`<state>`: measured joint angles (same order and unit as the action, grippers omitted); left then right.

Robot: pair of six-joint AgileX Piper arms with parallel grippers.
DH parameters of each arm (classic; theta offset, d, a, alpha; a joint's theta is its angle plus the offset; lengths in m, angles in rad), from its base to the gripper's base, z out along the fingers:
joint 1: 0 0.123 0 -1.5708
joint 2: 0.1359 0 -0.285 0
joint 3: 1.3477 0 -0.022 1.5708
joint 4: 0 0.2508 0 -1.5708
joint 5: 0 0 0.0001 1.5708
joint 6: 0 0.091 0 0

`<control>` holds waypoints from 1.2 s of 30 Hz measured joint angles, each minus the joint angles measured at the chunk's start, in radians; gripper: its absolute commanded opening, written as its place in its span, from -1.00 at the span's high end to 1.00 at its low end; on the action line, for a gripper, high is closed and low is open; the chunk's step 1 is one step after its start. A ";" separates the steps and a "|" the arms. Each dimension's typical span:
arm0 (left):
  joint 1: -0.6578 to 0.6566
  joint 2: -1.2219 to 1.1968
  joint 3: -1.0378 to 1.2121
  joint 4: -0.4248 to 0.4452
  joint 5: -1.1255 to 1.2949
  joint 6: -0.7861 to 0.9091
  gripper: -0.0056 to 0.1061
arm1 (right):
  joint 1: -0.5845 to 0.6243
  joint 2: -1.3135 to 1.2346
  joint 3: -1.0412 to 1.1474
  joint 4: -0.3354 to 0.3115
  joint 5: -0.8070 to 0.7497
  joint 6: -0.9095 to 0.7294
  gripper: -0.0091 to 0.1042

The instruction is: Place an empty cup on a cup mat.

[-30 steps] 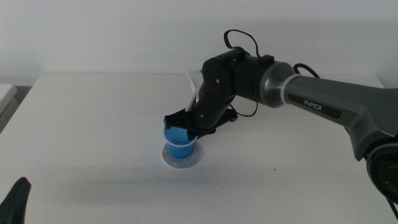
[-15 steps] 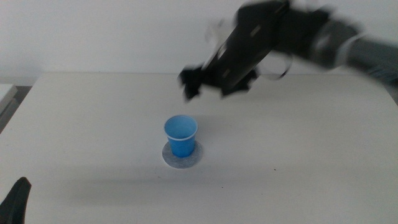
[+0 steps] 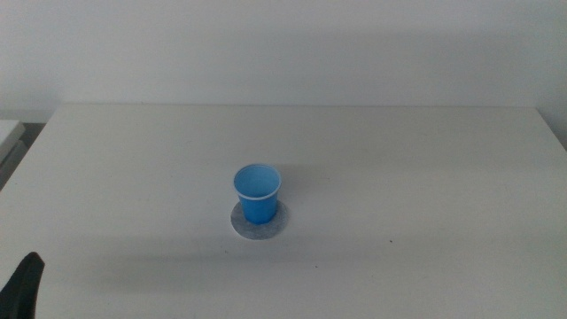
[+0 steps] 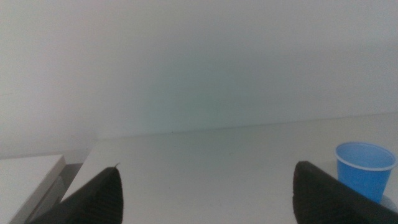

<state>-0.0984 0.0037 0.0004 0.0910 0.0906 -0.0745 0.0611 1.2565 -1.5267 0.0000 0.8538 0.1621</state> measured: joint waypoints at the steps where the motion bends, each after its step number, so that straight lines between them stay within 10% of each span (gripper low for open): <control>1: 0.000 0.000 0.000 0.000 0.000 0.000 -0.78 | -0.030 -0.060 0.068 0.000 -0.030 -0.007 -0.61; 16: 0.000 0.000 0.000 0.000 0.000 0.000 -0.78 | -0.073 -0.688 0.832 -0.178 -0.310 -0.023 -0.61; 36: 0.000 0.000 0.000 0.000 0.000 0.000 -0.78 | -0.077 -1.252 1.406 -0.098 -0.499 -0.017 -0.61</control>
<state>-0.0984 0.0037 0.0004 0.0910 0.0911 -0.0745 -0.0162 0.0044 -0.1203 -0.0976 0.3546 0.1446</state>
